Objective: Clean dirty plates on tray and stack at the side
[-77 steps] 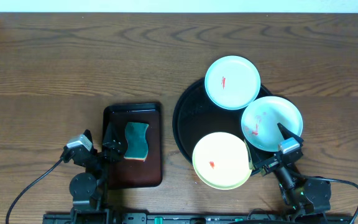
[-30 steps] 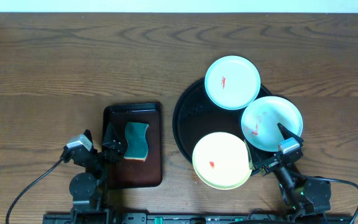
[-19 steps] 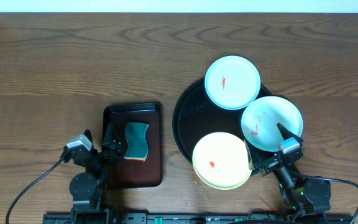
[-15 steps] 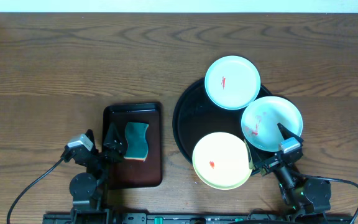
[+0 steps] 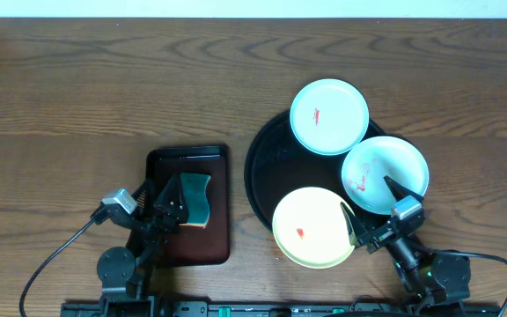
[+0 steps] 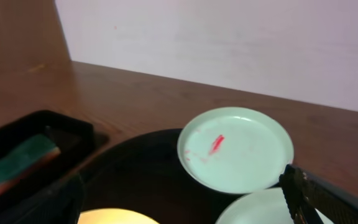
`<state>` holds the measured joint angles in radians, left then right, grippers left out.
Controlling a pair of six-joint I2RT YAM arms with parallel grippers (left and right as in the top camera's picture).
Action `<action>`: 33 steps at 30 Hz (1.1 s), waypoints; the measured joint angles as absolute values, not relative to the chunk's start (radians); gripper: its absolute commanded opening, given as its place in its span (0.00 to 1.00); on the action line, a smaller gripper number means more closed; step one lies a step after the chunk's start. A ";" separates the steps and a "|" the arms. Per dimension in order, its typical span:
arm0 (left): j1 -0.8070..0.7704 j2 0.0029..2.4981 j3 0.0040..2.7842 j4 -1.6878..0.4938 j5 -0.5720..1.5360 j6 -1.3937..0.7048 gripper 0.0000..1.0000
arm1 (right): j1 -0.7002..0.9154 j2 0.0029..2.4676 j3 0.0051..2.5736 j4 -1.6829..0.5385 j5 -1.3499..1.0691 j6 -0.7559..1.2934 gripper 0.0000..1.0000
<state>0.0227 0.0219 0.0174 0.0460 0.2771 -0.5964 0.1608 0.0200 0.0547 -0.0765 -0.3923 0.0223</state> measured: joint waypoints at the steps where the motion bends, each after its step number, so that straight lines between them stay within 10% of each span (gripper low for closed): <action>1: 0.023 0.022 0.021 0.045 0.285 -0.601 0.79 | 0.161 0.029 0.088 -0.095 -0.396 0.027 0.99; 19: 0.023 0.505 0.698 -0.480 0.317 -0.515 0.79 | 0.161 0.661 0.887 -0.684 -0.419 0.053 0.99; 33: 0.023 0.774 0.930 -0.741 0.344 -0.439 0.80 | 0.161 0.853 1.007 -0.803 -0.528 0.053 0.99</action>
<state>0.0227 0.7738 0.9298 -0.7406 0.3435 -0.4393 0.1608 0.8532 1.0069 -0.8032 -0.5282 0.0528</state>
